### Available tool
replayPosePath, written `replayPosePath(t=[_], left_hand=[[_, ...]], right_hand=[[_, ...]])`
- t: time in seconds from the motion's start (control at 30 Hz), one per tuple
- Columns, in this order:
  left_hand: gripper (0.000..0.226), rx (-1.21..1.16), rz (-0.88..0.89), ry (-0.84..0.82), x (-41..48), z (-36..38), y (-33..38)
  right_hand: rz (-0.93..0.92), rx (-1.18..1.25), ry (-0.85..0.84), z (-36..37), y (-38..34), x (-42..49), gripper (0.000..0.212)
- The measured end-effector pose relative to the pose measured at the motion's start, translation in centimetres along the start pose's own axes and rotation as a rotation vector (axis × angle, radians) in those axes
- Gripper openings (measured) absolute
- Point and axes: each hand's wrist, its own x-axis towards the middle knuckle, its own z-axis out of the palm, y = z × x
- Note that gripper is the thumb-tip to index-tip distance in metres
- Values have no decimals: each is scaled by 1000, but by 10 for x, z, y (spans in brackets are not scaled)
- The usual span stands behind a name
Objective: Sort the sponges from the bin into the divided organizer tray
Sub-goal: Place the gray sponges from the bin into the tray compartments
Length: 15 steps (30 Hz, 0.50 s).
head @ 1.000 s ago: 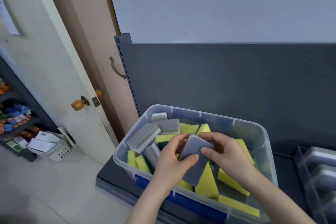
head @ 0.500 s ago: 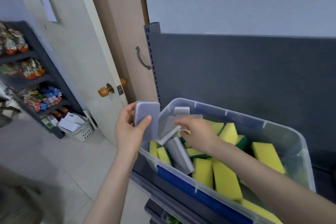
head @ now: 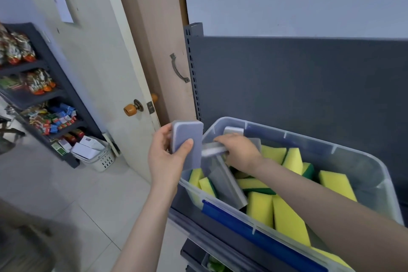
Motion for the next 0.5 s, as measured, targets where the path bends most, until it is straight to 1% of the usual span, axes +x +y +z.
replayPosePath(t=[0.1,0.2,0.3,0.43,0.5], left_hand=[[44,-7,28,0,3,-1,4],[44,-38,47,-21,4,7,7],[45,-62,78,-102,-3,25,13],[45,-100,133,-231,-15,55,23],[45,-104,149,-286,-22,70,26]], right_hand=[[115,27,202,-17,2,-17,38],[202,5,345,-35,6,-46,42],[231,-72,403,-53,7,-76,42],[275,-182,418,-79,9,-108,42],[276,-128,463,-90,11,-125,45]])
